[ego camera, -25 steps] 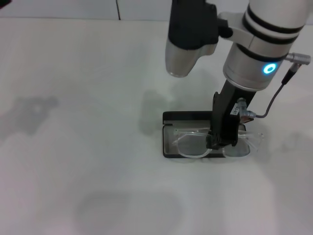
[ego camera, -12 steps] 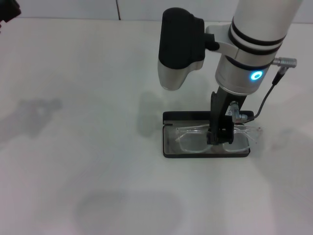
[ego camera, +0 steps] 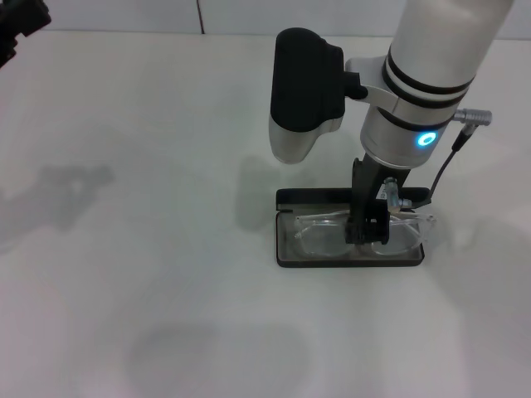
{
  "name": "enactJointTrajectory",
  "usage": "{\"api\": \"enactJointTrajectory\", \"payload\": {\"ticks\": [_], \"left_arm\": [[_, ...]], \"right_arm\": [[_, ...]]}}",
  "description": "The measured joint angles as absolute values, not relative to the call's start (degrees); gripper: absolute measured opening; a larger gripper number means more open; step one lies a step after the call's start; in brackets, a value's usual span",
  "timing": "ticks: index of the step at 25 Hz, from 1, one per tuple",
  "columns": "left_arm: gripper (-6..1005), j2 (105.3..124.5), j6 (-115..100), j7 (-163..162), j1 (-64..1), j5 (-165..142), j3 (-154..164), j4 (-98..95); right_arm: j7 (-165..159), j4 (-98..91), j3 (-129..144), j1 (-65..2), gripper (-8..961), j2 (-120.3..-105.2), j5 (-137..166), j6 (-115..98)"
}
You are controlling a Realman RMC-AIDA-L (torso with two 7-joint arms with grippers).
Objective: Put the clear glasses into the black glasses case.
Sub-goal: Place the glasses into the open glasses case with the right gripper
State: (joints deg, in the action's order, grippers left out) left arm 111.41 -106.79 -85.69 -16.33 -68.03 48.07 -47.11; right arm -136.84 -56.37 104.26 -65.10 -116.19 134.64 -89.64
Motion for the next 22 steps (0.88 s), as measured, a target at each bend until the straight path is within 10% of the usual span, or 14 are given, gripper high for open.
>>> {"api": "enactJointTrajectory", "payload": {"ticks": [22], "left_arm": [[112, 111.85, -106.7, -85.1, -16.6, -68.8, 48.1, -46.4]], "right_arm": [[-136.6, -54.8, 104.5, -65.1, 125, -116.19, 134.0, -88.8]]}}
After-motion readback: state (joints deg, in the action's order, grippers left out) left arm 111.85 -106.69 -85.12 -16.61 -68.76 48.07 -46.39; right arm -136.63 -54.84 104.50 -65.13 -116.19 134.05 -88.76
